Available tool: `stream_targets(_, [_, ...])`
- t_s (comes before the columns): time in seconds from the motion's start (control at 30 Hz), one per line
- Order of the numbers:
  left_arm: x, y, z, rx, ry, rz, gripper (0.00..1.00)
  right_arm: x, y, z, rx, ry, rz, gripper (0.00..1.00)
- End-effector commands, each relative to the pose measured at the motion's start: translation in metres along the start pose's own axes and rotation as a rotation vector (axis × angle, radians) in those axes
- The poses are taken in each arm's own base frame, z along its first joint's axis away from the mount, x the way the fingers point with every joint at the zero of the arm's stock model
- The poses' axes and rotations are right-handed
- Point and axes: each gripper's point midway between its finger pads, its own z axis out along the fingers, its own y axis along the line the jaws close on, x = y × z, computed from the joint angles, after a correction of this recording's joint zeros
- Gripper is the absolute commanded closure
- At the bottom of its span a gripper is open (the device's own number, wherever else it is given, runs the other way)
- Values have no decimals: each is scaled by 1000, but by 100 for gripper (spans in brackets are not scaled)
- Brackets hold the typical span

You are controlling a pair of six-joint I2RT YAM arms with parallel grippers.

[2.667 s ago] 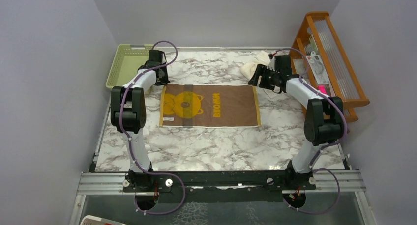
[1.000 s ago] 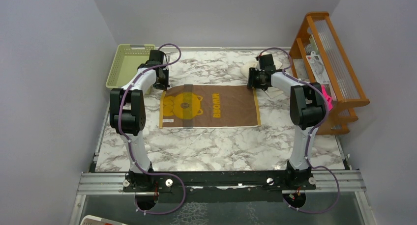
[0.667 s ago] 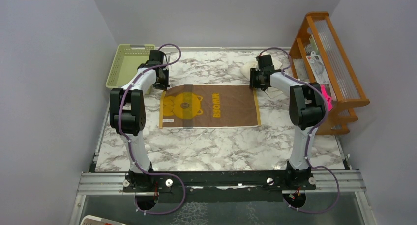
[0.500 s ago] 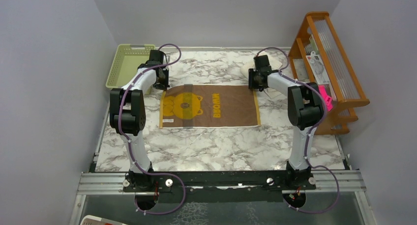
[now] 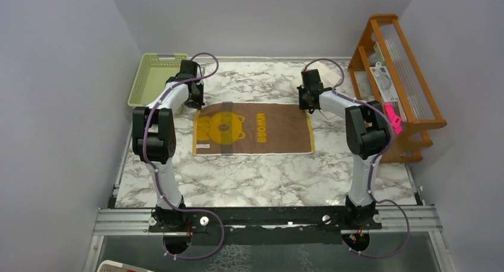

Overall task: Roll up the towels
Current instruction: Fold the towel at the center of the board.

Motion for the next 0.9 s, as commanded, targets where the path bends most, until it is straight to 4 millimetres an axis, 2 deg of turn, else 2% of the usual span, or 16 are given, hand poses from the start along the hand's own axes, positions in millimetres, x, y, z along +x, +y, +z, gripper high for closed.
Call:
stream_targets(0.0, [-32, 4, -22, 5, -89, 4, 100, 14, 28, -21, -162, 45, 47, 99])
stream_targets(0.07, [-45, 5, -29, 3, -133, 6, 100, -8, 29, -34, -172, -15, 52, 99])
stream_targets(0.2, [-68, 9, -41, -13, -224, 13, 100, -57, 20, -51, -137, -136, 40, 99])
stream_targets(0.3, [-82, 12, -42, -14, -269, 22, 100, -85, 12, -51, -124, -158, 51, 99])
stream_targets(0.4, [-89, 14, -39, -6, -279, 30, 100, -104, -4, -47, -105, -171, 80, 99])
stream_targets(0.57, [-94, 20, -38, -15, -317, 46, 100, -110, -41, -52, -41, -194, 126, 99])
stream_targets(0.7, [-97, 16, -45, 8, -389, 63, 100, -102, -69, -56, 19, -192, 152, 99])
stream_targets(0.87, [-87, 6, -49, 64, -457, 72, 100, -74, -65, -60, -15, -169, 223, 99])
